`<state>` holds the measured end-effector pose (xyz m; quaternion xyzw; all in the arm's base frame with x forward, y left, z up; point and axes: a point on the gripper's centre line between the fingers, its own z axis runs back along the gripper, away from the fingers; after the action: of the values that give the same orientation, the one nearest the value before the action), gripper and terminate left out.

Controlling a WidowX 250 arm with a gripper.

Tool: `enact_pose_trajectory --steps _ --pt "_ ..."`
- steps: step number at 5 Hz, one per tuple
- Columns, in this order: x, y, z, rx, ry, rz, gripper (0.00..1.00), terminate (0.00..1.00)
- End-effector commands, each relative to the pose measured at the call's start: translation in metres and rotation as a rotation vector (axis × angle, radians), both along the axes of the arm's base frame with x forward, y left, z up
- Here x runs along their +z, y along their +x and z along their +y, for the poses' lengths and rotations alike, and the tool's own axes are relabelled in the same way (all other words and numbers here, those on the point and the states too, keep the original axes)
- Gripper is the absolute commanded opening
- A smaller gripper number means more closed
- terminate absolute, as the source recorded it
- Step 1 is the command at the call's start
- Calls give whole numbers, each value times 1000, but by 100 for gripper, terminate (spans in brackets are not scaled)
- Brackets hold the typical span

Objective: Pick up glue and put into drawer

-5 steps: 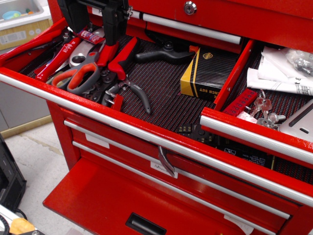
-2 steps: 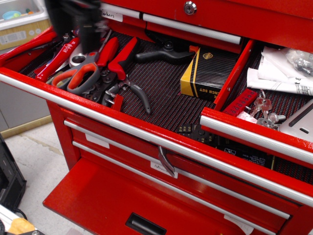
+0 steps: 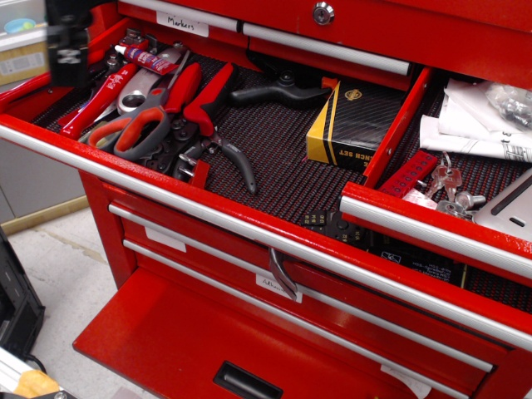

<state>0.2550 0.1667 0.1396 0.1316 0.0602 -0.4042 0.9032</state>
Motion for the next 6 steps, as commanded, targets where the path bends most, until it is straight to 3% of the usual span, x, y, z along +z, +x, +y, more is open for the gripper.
enact_pose_trajectory --steps 1,2,3,6 --pt "7 47 33 -454 180 -54 100 0" --pt "5 72 39 -704 236 -77 100 0" --pt "-2 95 41 -917 254 -89 100 0" --pt "-35 130 37 -1028 288 -64 100 0"
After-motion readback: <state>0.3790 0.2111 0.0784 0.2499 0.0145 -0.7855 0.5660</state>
